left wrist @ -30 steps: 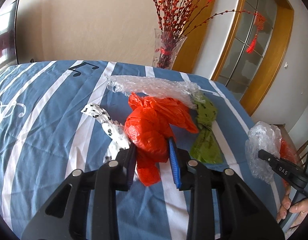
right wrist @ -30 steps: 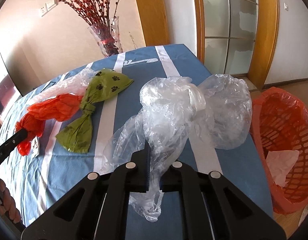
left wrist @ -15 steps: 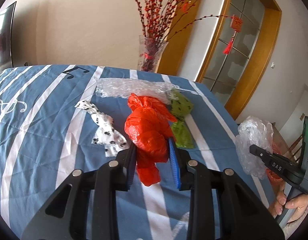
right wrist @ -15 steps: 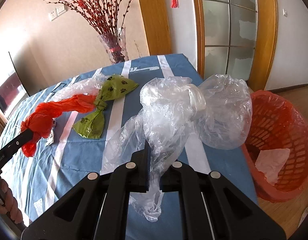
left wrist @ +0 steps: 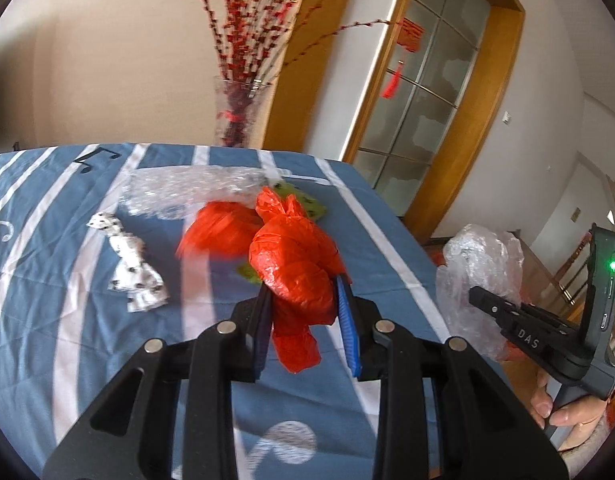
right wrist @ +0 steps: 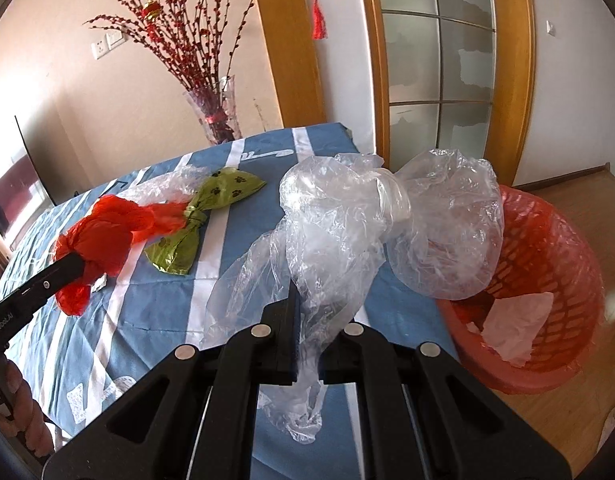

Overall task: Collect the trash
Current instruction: 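Carry both bags over the wastebasket and open both grippers to drop them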

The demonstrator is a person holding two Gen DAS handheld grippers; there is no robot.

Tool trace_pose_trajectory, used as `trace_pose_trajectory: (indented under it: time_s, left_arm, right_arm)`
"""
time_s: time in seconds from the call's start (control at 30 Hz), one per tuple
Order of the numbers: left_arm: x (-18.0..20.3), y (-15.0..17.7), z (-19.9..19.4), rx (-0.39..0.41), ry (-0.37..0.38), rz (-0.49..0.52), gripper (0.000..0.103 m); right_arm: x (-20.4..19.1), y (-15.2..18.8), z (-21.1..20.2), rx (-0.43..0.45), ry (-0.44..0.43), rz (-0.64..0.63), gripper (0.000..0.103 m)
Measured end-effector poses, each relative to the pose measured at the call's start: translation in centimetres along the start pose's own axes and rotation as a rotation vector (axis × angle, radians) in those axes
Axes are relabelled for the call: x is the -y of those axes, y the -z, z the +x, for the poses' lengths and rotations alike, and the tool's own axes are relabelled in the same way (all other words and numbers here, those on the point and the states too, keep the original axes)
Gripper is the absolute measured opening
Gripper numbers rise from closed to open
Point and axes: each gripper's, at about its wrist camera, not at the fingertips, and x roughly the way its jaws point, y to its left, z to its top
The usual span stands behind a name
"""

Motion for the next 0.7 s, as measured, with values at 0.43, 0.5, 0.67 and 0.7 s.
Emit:
trace_pose_trajectory:
  time_s: [0.43, 0.5, 0.67, 0.7]
  left_arm:
    - [4.4, -0.7, 3.2, -0.029, 0.088, 0.029, 0.031]
    - [5.4, -0.8, 4.0, -0.037, 0.095, 0.040, 0.031]
    - [7.6, -0.9, 5.7, -0.058, 0.113, 0.071, 0.031]
    - [8.1, -0.9, 6.0, -0.062, 0.117, 0.077, 0.031]
  right_arm:
    - [3.3, 0.7, -1.2, 0.018, 0.061, 0.035, 0.007]
    - [4.1, 0.8, -1.4, 0.020, 0.073, 0.044, 0.007]
    - [5.7, 1.1, -1.8, 0.023, 0.095, 0.067, 0.007]
    - [6.0, 1.2, -1.9, 0.023, 0.098, 0.072, 0.007]
